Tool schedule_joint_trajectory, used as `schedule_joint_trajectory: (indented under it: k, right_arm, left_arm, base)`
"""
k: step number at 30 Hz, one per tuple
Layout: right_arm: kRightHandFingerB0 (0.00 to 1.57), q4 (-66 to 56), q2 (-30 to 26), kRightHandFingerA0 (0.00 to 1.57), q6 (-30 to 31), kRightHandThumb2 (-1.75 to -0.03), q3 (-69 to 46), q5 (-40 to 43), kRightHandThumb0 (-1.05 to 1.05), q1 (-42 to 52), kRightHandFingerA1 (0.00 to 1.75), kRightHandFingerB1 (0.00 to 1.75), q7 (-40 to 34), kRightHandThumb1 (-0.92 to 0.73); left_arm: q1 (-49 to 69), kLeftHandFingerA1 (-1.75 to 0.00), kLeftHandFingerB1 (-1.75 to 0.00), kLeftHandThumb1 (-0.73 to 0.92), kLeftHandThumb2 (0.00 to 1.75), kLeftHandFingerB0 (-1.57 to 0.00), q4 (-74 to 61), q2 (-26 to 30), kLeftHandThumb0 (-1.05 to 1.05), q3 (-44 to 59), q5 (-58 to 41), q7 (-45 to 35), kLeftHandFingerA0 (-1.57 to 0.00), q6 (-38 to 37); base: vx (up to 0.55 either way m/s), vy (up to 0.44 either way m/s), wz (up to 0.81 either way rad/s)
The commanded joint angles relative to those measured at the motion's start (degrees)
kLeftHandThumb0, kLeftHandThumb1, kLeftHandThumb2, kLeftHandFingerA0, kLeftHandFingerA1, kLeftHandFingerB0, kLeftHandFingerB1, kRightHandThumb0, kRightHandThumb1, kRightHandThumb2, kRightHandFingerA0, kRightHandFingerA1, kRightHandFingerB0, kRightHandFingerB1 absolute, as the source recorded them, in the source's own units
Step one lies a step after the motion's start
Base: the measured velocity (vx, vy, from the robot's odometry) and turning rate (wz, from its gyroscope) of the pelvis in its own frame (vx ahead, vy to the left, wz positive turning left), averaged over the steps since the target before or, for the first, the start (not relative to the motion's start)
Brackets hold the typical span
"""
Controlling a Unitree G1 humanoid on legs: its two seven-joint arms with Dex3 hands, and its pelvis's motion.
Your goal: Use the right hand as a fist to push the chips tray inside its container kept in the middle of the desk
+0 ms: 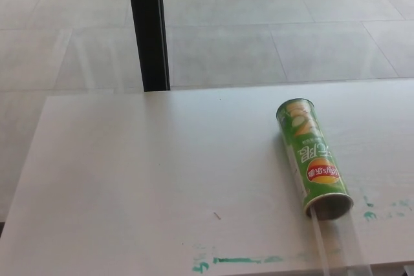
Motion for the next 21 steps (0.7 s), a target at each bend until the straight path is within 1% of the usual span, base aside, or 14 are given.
schedule_joint_trajectory:
  k: [1,2,7,8,11,12,13,14,15,16,17,18,19,21]
  right_arm:
    - [0.8,-0.91,-1.49,1.05,0.44,-0.7,-1.66,-5.0,-0.75,-0.11,1.52,0.61,-10.65,-0.85]
    - [0.8,-0.91,-1.46,1.03,0.61,-0.7,-1.75,-5.33,-0.74,-0.02,1.54,0.61,-11.41,-0.86]
    - [0.78,-1.04,-1.51,1.06,0.42,-0.72,-2.38,-4.78,-0.74,0.0,1.52,0.6,-11.63,-0.87]
    - [0.78,-0.78,-1.5,1.02,0.45,-0.7,-2.29,-4.98,-0.72,-0.13,1.53,0.6,-11.98,-0.88]
    - [0.79,0.08,-1.41,1.02,0.47,-0.7,-1.85,-5.42,-0.73,-0.93,1.56,0.6,-12.86,-0.88]
    - [0.78,0.23,-1.42,1.02,0.49,-0.7,-1.75,-5.46,-0.72,-1.02,1.58,0.6,-12.93,-0.88]
    - [0.78,0.39,-1.44,1.02,0.44,-0.7,-1.68,-5.34,-0.72,-1.06,1.57,0.6,-12.92,-0.88]
    - [0.79,0.53,-1.42,1.02,0.54,-0.71,-1.61,-5.39,-0.72,-1.13,1.59,0.6,-12.99,-0.88]
    - [0.79,0.62,-1.37,1.02,0.72,-0.71,-1.55,-5.53,-0.72,-1.2,1.59,0.6,-13.04,-0.88]
    - [0.78,0.5,-1.61,1.02,0.84,-0.71,-1.59,-5.64,-0.72,-1.21,1.56,0.6,-12.67,-0.9]
    - [0.76,0.24,-1.74,1.23,1.09,-1.15,-1.71,-5.34,-0.65,-1.32,1.36,0.73,-11.48,-0.72]
    - [0.76,0.2,-1.78,1.23,1.35,-1.15,-1.74,-5.17,-0.65,-1.63,1.36,0.73,-10.52,-0.72]
    - [0.76,-0.22,-1.46,1.22,1.82,-1.15,-1.94,-4.61,-0.66,-1.32,1.36,0.73,-9.62,-0.71]
    - [0.75,-0.36,-1.46,1.23,2.02,-1.15,-1.88,-4.53,-0.66,-1.44,1.36,0.72,-9.08,-0.71]
  left_arm:
    - [0.33,-1.35,-1.11,0.82,1.08,-0.5,0.35,0.51,-1.01,1.19,-1.69,1.62,-0.7,-1.81]
    - [0.48,-1.26,-1.05,0.72,1.28,-0.55,0.27,0.36,-1.03,1.58,-2.04,1.46,-0.78,-2.37]
    - [0.74,-1.25,-1.06,0.75,1.27,-0.53,0.32,0.13,-1.03,1.56,-1.69,1.14,-0.74,-2.31]
    - [0.83,-1.35,-1.12,0.85,1.06,-0.46,0.24,0.14,-1.05,1.3,-1.47,1.18,-0.7,-2.55]
    - [0.91,-1.36,-1.12,0.86,1.07,-0.48,0.14,0.14,-1.05,0.84,-1.33,1.4,-0.7,-3.14]
    - [0.77,-1.26,-1.07,0.74,1.27,-0.57,0.31,0.09,-1.05,1.29,-1.92,1.26,-0.76,-2.83]
    - [0.78,-1.28,-1.07,0.75,1.27,-0.56,0.14,0.1,-1.02,1.34,-2.06,1.29,-0.78,-2.77]
    - [0.85,-1.37,-1.12,0.85,1.06,-0.46,-0.01,0.13,-1.02,1.3,-2.11,1.12,-0.69,-2.74]
    - [0.94,-1.37,-1.12,0.85,1.06,-0.46,-0.12,0.18,-1.02,1.25,-2.14,0.83,-0.69,-2.71]
    - [0.84,-1.25,-1.04,0.76,1.26,-0.53,-0.03,0.13,-1.02,1.47,-2.43,0.82,-0.72,-2.43]
    - [0.99,-1.34,-1.08,0.84,1.06,-0.48,-0.02,0.08,-1.05,1.29,-2.28,0.75,-0.68,-2.75]
    - [1.21,-1.34,-1.08,0.84,1.06,-0.48,-0.09,-0.02,-1.05,0.99,-2.0,0.85,-0.68,-3.17]
    - [1.17,-1.23,-1.04,0.75,1.26,-0.56,-0.1,-0.07,-1.05,1.16,-2.25,0.94,-0.7,-3.03]
    - [1.27,-1.24,-1.05,0.75,1.27,-0.57,-0.15,0.02,-1.05,0.98,-2.23,0.56,-0.7,-2.94]
  base:
    - [0.0,0.0,0.0]
    - [0.0,0.0,0.0]
    - [0.0,0.0,0.0]
    - [0.0,0.0,0.0]
    - [0.0,0.0,0.0]
    - [0.0,0.0,0.0]
    - [0.0,0.0,0.0]
    - [0.0,0.0,0.0]
    - [0.0,0.0,0.0]
    - [0.0,0.0,0.0]
    - [0.0,0.0,0.0]
    - [0.0,0.0,0.0]
    - [0.0,0.0,0.0]
    - [0.0,0.0,0.0]
